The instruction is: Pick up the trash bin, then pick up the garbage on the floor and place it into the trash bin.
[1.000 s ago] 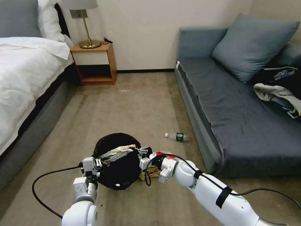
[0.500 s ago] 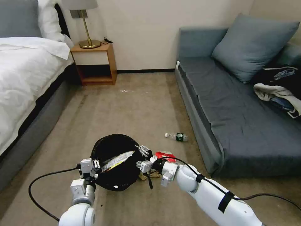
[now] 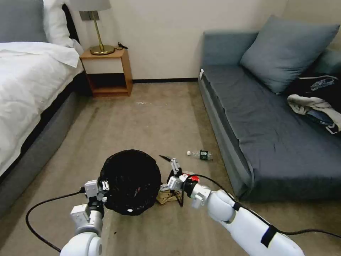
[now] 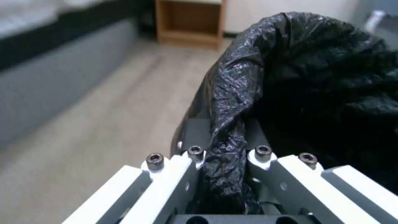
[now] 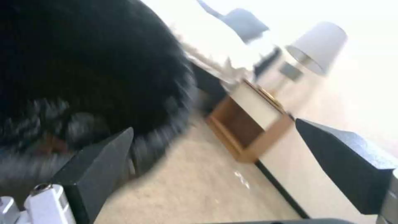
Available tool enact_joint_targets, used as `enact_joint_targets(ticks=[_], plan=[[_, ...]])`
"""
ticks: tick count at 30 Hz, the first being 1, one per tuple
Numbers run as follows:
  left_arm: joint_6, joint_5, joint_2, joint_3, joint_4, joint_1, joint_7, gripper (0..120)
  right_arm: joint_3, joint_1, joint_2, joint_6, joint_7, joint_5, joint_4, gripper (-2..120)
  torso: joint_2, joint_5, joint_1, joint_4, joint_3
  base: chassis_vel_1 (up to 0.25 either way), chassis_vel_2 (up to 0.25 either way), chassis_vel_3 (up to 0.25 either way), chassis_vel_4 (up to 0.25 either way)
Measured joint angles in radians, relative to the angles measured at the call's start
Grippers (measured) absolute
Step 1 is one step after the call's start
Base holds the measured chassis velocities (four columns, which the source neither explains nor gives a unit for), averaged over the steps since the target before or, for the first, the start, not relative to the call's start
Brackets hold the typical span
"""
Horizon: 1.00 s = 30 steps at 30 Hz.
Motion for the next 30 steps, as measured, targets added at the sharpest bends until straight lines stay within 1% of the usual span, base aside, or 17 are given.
enact_joint_targets(ticks=[2,4,5,8,9,11,12,16,23,30], plan=[[-0.011,0.030,0.027,-0.017,0.001,-0.018,-0.004,7,0.060,-0.045,-0.010,-0.032,0.001,0.064,0.041,100,0.000,-0.0003,0.000,0.0000,0.000,0.000,0.000,0.000,0.000],[-0.025,0.058,0.064,-0.027,0.009,-0.032,-0.004,7,0.120,-0.104,-0.019,-0.064,0.009,0.139,0.081,100,0.000,-0.0003,0.000,0.0000,0.000,0.000,0.000,0.000,0.000],[-0.025,0.058,0.064,-0.027,0.009,-0.032,-0.004,7,0.120,-0.104,-0.019,-0.064,0.009,0.139,0.081,100,0.000,-0.0003,0.000,0.0000,0.000,0.000,0.000,0.000,0.000],[-0.009,0.068,0.114,-0.045,0.023,-0.038,-0.016,7,0.163,-0.233,-0.026,-0.065,0.070,0.300,0.119,100,0.000,-0.0001,0.000,-0.0004,0.000,0.000,0.000,0.000,0.000],[-0.009,0.068,0.114,-0.045,0.023,-0.038,-0.016,7,0.163,-0.233,-0.026,-0.065,0.070,0.300,0.119,100,0.000,-0.0001,0.000,-0.0004,0.000,0.000,0.000,0.000,0.000],[-0.001,0.068,0.131,-0.053,0.041,-0.033,-0.027,7,0.163,-0.302,-0.028,-0.035,0.088,0.349,0.114,100,0.000,-0.0002,0.000,-0.0003,0.000,0.000,0.000,0.000,0.000],[-0.001,0.068,0.131,-0.053,0.041,-0.033,-0.027,7,0.163,-0.302,-0.028,-0.035,0.088,0.349,0.114,100,0.000,-0.0002,0.000,-0.0003,0.000,0.000,0.000,0.000,0.000],[0.003,0.065,0.135,-0.058,0.064,-0.024,-0.038,7,0.154,-0.370,-0.007,0.041,0.094,0.340,0.078,100,0.000,-0.0003,0.000,-0.0002,0.000,0.000,0.000,0.000,0.000],[0.005,0.063,0.130,-0.062,0.098,-0.022,-0.052,7,0.146,-0.383,0.043,0.048,0.138,0.308,0.058,100,0.000,-0.0002,0.000,0.0000,0.000,0.000,0.000,0.000,0.000],[0.005,0.060,0.123,-0.062,0.114,-0.025,-0.053,7,0.147,-0.377,0.053,0.072,0.116,0.313,0.034,100,0.000,-0.0003,0.000,-0.0001,0.000,0.000,0.000,0.000,0.000]])
